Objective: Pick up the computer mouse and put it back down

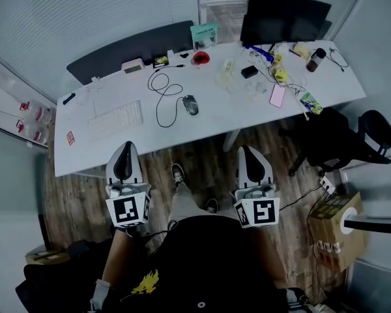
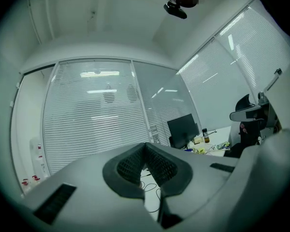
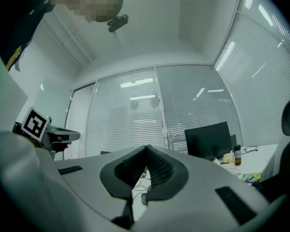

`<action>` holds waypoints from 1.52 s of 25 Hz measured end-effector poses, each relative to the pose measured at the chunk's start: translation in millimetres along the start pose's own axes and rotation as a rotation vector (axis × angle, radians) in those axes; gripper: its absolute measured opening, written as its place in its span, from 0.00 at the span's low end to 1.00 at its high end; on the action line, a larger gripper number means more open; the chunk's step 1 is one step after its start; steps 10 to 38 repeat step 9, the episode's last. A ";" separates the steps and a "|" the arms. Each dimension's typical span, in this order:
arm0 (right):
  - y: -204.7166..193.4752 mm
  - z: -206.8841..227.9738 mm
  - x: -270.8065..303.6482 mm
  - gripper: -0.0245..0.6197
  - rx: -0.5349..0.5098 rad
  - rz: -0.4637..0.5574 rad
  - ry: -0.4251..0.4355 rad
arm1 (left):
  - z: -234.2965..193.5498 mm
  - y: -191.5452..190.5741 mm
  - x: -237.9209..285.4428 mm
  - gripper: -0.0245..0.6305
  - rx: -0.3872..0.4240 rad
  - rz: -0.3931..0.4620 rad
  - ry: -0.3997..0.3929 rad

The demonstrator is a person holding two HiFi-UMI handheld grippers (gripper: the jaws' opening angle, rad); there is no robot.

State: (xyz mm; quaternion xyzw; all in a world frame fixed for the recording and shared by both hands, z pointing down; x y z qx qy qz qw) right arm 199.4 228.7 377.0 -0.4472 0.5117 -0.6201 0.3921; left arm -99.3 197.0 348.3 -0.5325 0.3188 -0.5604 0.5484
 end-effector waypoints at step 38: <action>12.7 23.0 0.9 0.06 0.009 0.032 -0.024 | 19.1 19.7 11.1 0.06 -0.025 0.026 -0.026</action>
Point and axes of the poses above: the fingertips, and each gripper's own axes: x forward along the fingers, z to its right, y out of its top, the point moved 5 cm from there along -x, backward along the fingers, and after that the axes turned 15 degrees about -z, right-handed, at the moved point
